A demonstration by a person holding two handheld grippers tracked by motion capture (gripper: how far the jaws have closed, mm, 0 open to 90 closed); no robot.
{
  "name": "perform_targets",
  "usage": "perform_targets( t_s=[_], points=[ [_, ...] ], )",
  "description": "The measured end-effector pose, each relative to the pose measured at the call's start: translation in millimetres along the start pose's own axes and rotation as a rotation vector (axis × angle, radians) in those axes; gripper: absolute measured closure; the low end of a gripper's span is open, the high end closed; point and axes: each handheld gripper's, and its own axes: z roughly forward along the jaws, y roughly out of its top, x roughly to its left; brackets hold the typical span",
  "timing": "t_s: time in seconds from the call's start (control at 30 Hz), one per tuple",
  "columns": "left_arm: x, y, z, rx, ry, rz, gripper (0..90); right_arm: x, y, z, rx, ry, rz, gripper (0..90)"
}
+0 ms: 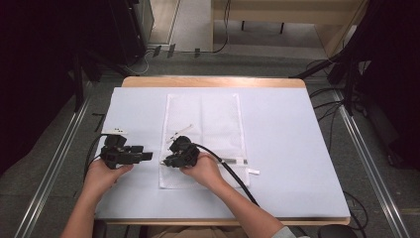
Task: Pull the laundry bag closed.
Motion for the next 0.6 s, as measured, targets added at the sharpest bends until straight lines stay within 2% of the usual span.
perform_targets(
  t_s=[0.33, 0.43, 0.6],
  points=[
    [0.5, 0.0, 0.0, 0.006, 0.001, 0.005, 39.2, 3.6, 4.3, 4.9, 0.009, 0.002, -0.014, 81.3],
    [0.9, -0.3, -0.1, 0.002, 0.002, -0.001, 39.2, 3.8, 6.7, 7.4, 0.006, 0.007, -0.003, 81.6],
    [3.0, -0.6, -2.6, -0.009, -0.003, -0.008, 39.3, 3.9, 7.8, 10.4, -0.016, 0.003, -0.015, 79.9]
  ],
)
